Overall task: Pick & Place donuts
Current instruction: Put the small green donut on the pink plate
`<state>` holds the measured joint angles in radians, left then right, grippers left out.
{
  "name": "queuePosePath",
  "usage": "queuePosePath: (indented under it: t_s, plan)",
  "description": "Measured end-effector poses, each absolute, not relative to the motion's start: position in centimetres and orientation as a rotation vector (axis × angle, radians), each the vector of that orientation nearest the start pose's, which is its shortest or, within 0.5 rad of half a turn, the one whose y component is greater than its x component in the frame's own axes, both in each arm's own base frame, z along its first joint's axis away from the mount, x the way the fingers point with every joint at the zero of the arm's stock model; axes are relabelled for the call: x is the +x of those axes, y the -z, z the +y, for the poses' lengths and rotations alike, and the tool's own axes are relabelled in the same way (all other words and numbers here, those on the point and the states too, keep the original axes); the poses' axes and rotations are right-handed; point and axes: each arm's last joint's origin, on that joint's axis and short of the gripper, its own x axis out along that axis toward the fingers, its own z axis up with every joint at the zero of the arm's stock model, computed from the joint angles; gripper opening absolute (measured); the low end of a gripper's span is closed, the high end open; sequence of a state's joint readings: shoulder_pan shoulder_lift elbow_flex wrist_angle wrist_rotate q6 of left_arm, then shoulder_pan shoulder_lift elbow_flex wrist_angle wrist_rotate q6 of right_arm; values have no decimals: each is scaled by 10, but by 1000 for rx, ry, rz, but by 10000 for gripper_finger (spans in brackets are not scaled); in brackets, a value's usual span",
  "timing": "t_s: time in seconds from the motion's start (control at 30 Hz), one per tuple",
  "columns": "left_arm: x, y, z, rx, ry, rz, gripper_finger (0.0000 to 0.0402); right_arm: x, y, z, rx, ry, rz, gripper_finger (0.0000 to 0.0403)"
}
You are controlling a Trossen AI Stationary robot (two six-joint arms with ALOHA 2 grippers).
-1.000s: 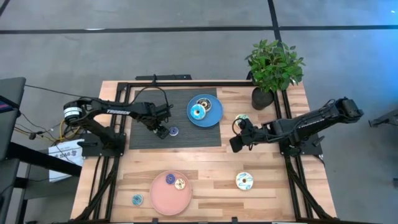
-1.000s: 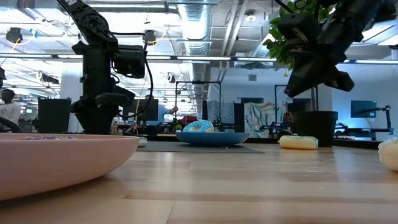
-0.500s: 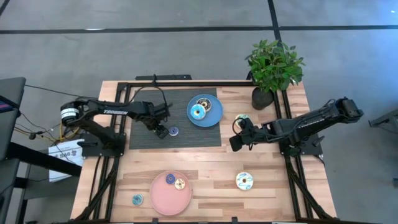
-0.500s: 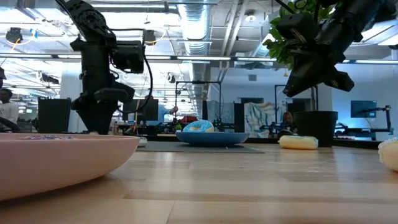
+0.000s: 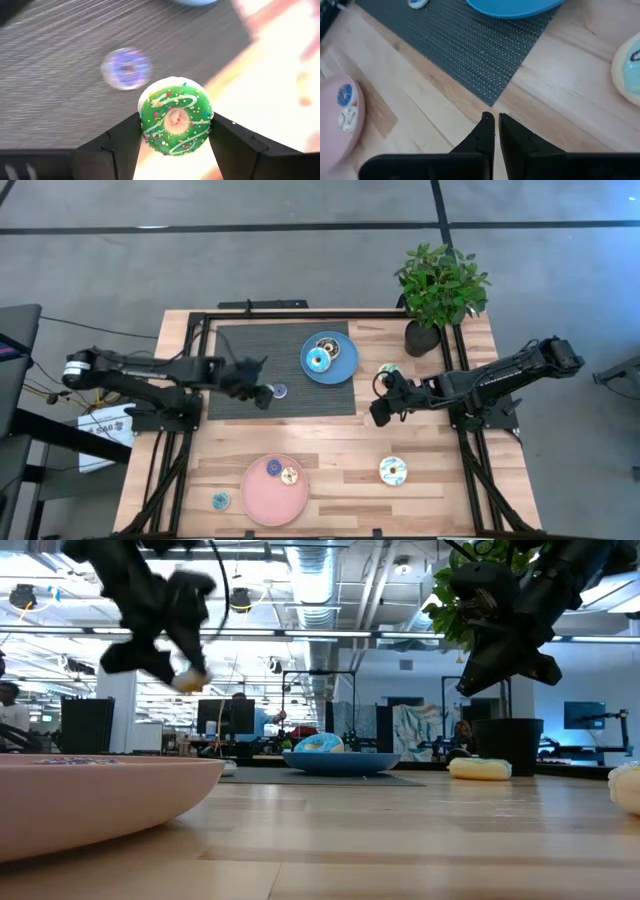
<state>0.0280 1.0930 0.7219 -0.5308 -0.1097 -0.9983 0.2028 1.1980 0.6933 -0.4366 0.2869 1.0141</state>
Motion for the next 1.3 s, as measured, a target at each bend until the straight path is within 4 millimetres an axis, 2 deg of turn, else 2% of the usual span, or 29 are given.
queuePosePath:
  t_s: [0.17,0.3,0.47,0.67,0.8,0.93,1.2,1.3]
  plan:
    - [224,-236,-40,-975,-501,549,210,220,-206,38,638,440,829,17]
    - [233,-223,-83,-1060,-462,514,210,220,-205,39,565,388,853,17]
    - [244,-203,-137,-1153,-497,617,210,220,-206,39,504,356,863,17]
    - [256,-192,-183,-1128,-721,832,210,220,-206,39,476,341,867,17]
    - [262,-191,-200,-1072,-834,970,210,220,-206,39,473,340,867,17]
    - [266,-194,-207,-1055,-854,1013,210,220,-206,39,473,340,868,17]
    - [252,-192,-210,-1006,-897,1169,210,220,-206,39,476,337,870,17]
    - [250,-192,-212,-993,-886,1179,210,220,-206,39,475,337,870,17]
